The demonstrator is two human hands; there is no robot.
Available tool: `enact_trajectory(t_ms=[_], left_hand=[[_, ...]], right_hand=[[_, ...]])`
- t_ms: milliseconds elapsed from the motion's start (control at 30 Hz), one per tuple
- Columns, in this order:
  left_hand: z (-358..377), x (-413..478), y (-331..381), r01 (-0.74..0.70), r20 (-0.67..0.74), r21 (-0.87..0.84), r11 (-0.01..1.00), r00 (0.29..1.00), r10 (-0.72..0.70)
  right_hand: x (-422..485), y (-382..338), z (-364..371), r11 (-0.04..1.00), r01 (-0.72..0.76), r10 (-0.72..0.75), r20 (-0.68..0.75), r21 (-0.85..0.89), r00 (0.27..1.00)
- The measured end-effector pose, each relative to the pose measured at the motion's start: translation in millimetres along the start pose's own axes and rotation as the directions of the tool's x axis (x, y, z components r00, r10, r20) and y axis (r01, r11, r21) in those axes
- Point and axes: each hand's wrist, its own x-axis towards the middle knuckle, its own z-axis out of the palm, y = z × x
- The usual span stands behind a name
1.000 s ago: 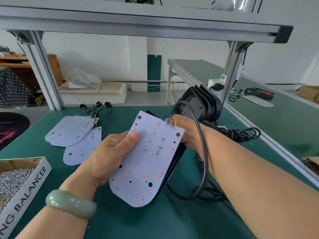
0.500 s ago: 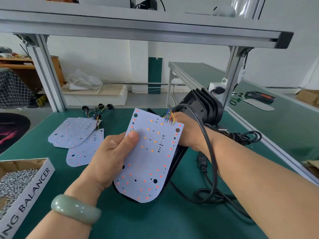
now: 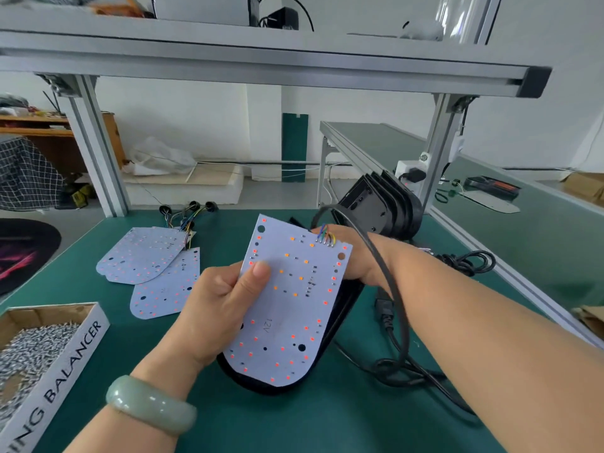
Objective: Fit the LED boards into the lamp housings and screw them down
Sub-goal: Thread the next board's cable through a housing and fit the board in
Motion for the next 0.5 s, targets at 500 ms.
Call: enact_trajectory(t_ms=[500], left_hand=[[-9.5, 6.2, 1.6, 0.088, -0.210, -0.144, 0.986, 0.971, -0.117]], right_hand=[[32.4, 22.7, -13.2, 0.950, 0.138, -0.264, -0.484, -0.282, 0.834]])
